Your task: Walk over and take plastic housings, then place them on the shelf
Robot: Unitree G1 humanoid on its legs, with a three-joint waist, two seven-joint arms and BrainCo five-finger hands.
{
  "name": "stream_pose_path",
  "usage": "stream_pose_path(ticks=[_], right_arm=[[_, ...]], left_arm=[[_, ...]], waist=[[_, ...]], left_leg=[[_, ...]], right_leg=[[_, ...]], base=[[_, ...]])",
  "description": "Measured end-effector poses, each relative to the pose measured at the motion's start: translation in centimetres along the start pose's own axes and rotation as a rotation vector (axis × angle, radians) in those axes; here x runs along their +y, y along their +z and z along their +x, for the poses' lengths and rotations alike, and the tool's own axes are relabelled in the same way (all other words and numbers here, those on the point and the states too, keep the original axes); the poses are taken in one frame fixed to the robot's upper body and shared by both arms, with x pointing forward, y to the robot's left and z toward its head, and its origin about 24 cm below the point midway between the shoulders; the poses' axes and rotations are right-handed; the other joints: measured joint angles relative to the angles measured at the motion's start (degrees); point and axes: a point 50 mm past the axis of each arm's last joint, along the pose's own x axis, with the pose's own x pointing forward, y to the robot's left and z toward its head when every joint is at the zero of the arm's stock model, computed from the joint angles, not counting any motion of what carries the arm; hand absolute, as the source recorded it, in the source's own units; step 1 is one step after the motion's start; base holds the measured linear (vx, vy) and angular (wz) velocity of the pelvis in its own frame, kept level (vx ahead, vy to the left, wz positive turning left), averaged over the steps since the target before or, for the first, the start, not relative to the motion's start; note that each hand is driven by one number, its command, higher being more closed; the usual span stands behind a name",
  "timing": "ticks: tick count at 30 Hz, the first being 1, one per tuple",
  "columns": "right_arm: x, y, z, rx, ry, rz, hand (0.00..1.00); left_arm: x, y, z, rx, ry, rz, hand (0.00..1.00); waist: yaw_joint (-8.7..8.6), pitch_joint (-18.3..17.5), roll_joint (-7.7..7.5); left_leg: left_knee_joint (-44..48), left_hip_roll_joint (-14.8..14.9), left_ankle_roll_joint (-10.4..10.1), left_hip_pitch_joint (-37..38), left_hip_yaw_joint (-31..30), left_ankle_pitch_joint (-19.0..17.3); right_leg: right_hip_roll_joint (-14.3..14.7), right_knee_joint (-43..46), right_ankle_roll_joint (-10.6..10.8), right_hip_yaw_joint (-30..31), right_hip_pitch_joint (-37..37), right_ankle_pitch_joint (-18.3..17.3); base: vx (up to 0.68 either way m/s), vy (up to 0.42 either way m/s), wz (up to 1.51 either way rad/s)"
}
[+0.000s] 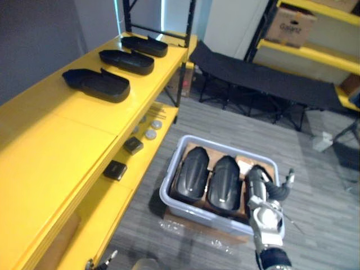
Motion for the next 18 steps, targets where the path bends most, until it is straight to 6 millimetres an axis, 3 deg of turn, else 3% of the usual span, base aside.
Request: stream_pose_path(ticks=[2, 3, 4, 6, 9, 11, 12, 13, 14, 15, 16, 18], right_arm=[[-0.2, 0.3, 0.4, -0.013, -0.006, -0.005, 0.0], [0.0, 0.7, 0.8, -0.03, -0.004, -0.001, 0.0], [0.4, 1.8, 1.6, -0.061, -0.001, 0.02, 0.0], [0.3, 3.2, 2.9, -0.102, -0.007, 0.035, 0.0], [-0.3, 3.1, 3.3, -0.095, -0.001, 0.002, 0.0], [-0.9, 1.3, 2.2, -0.037, -0.009, -0.024, 0.0], [-1.0, 0.4, 1.3, -0.007, -0.008, -0.038, 0.0], [-1.3, 0.3, 1.1, -0.018, -0.011, -0.049, 0.0], [-1.2, 0.8, 1.1, -0.042, -0.014, -0.041, 0.0], [-2.6, 0.9, 1.6, -0.067, -0.058, -0.065, 0.0], [-3.7, 0.5, 1.6, -0.054, -0.102, -0.077, 0.0], [-5.0, 0.3, 1.8, -0.052, -0.142, -0.086, 0.0]], left_arm=[[-0.6, 0.0, 0.0, 0.011, -0.015, -0.023, 0.0], [-1.1, 0.3, 0.1, 0.009, -0.026, -0.047, 0.0], [-1.7, 0.9, 0.2, -0.003, -0.041, -0.06, 0.0], [-3.3, 1.3, 0.0, -0.016, -0.087, -0.081, 0.0], [-4.6, 0.6, -0.6, -0.018, -0.152, -0.036, 0.0], [-4.0, 0.2, -0.7, -0.036, -0.164, 0.004, 0.0], [-3.5, -0.5, -1.0, -0.027, -0.16, 0.043, 0.0], [-4.0, -1.4, -1.4, -0.01, -0.178, 0.063, 0.0], [-3.1, -1.4, -1.3, -0.016, -0.157, 0.058, 0.0], [-2.8, -2.1, -1.3, 0.005, -0.149, 0.08, 0.0], [-2.6, -2.8, -1.7, 0.016, -0.147, 0.082, 0.0], [-2.3, -3.8, -2.1, 0.035, -0.141, 0.073, 0.0]], waist=[[0.0, 0.4, 0.29], [0.06, 0.7, 0.57], [0.64, 1.9, 1.1], [0.82, 3.7, 3.71], [-0.14, 5.1, 5.17], [-0.46, 5.8, 4.59], [-0.48, 6.1, 4.43], [-0.6, 6.8, 6.73], [-0.63, 6.7, 4.51], [-2.11, 8.2, 6.85], [-1.96, 8.1, 6.6], [-2.95, 8.1, 6.57]], left_leg=[[3.0, -0.4, 0.0, -1.7, 0.0, 0.0], [5.1, -0.1, 0.0, -3.1, 0.0, 0.0], [9.5, 0.6, 0.0, -5.8, 0.2, 0.0], [13.4, 2.9, -1.2, -9.1, -1.2, 0.6], [7.6, 5.4, -5.8, -8.8, -3.2, 4.6], [1.5, 5.7, -7.0, -6.9, -3.5, 9.6], [-5.1, 6.4, -7.8, -4.5, -4.5, 14.5], [-6.8, 8.8, -8.3, -4.8, -5.4, 16.2], [-3.7, 7.3, -9.6, -6.2, -5.6, 14.3], [3.8, 7.8, -10.2, -7.9, -9.1, 9.9], [9.6, 6.4, -10.0, -7.5, -9.4, 6.7], [10.1, 4.9, -9.8, -3.5, -10.2, 3.9]], right_leg=[[-0.2, -3.0, -2.1, 0.5, 2.1, -7.0], [0.1, -10.2, -6.2, 0.3, 4.8, -12.7], [1.4, -20.2, -7.9, -0.4, 9.0, -14.2], [4.5, -26.9, -8.1, -1.3, 11.4, -14.2], [8.4, -30.4, -10.4, -2.7, 11.8, -13.0], [9.5, -29.2, -11.0, -4.4, 11.0, -12.5], [10.2, -25.5, -10.8, -4.4, 8.7, -11.9], [10.2, -18.8, -15.1, -2.6, 2.7, -15.6], [7.2, -23.4, -16.7, -2.5, 1.9, -12.6], [7.9, -23.2, -15.5, -2.3, 2.2, -11.9], [6.9, -22.5, -16.0, 0.0, 0.6, -11.9], [6.4, -23.7, -15.3, 3.4, -0.8, -10.1]], base=[[-0.12, -0.136, -0.04], [-0.19, -0.253, -0.31], [-0.28, -0.304, -0.35], [-0.26, -0.277, -0.13], [-0.21, -0.217, 0.38], [-0.24, -0.212, 0.51], [-0.28, -0.201, 0.1], [-0.27, -0.044, -0.15], [-0.22, 0.083, -0.21], [-0.11, 0.207, -0.52], [-0.08, 0.105, -0.61], [-0.03, 0.072, -0.84]])
